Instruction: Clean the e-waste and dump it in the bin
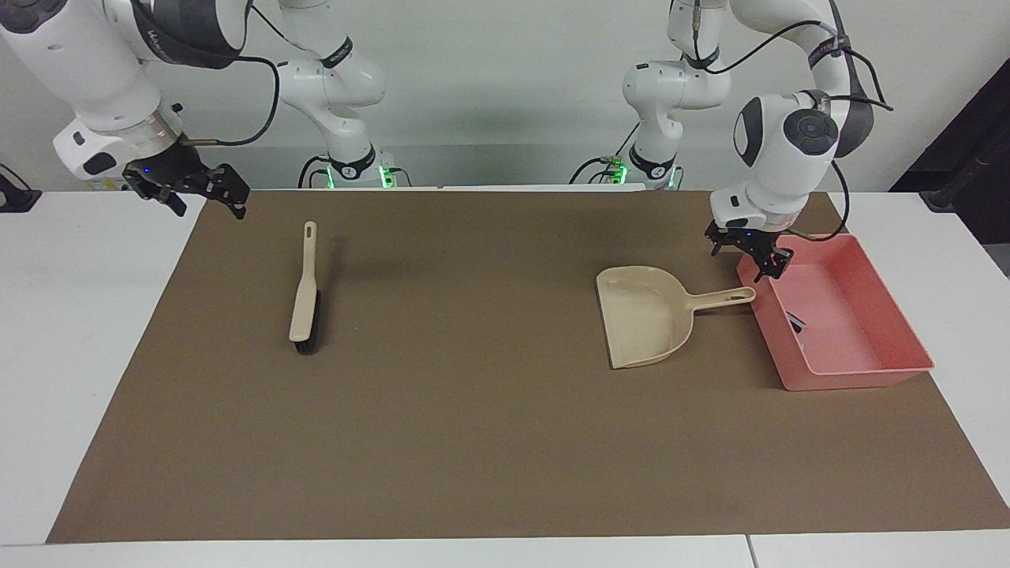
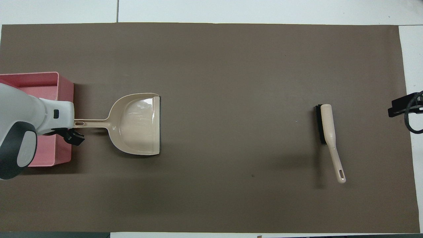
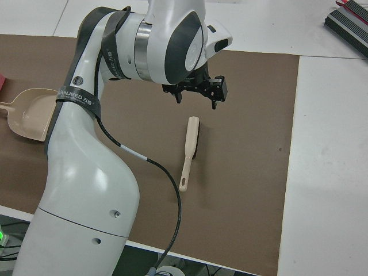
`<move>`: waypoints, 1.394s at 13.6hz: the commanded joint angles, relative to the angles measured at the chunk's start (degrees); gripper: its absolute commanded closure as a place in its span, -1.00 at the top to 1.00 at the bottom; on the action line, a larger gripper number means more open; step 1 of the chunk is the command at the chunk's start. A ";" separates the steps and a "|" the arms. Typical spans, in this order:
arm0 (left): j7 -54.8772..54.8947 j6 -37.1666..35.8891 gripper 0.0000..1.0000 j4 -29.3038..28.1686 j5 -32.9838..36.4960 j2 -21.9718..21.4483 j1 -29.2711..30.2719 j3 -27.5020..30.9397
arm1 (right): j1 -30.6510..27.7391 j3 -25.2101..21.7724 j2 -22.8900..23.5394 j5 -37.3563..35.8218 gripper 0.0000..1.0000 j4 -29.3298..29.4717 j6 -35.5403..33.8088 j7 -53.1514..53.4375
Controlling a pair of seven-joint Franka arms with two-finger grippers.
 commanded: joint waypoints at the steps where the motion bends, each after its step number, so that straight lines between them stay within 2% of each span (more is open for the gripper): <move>1: -20.57 0.17 0.96 2.22 -2.06 -0.25 -0.38 -0.13 | -0.41 0.07 -0.65 0.76 0.98 -0.84 0.29 0.86; 2: -24.67 0.61 0.96 3.61 -2.15 0.53 -0.56 -0.22 | -0.32 0.07 -0.65 0.76 0.98 -0.84 0.20 0.86; 4: -25.14 -1.92 0.96 9.75 -3.72 2.81 -0.56 -0.22 | -0.14 0.16 -0.65 0.76 0.98 -0.84 0.20 0.86; 5: -25.32 -5.50 0.97 14.57 -7.39 4.22 -0.21 -0.13 | -0.23 0.16 -0.65 0.76 0.98 -0.84 0.20 0.86; 7: -25.41 -12.88 0.97 23.10 -9.27 6.77 0.49 -0.04 | -0.32 0.16 -0.65 0.76 0.98 -0.84 0.20 0.86; 10: -25.32 -19.32 0.97 30.24 -9.45 7.31 2.68 -0.04 | -0.32 0.16 -0.65 0.76 0.98 -0.84 0.20 0.86; 13: -25.50 -25.64 0.97 34.03 -9.45 6.70 3.04 0.57 | -0.32 0.16 -0.65 0.76 0.98 -0.84 0.20 0.86; 16: -25.59 -31.18 0.97 34.13 -9.28 5.03 3.04 2.50 | -0.32 0.16 -0.65 0.76 0.98 -0.84 0.20 0.86; 19: -25.50 -33.66 0.97 34.22 -9.45 4.32 2.96 3.30 | -0.32 0.16 -0.65 0.76 0.98 -0.84 0.20 0.86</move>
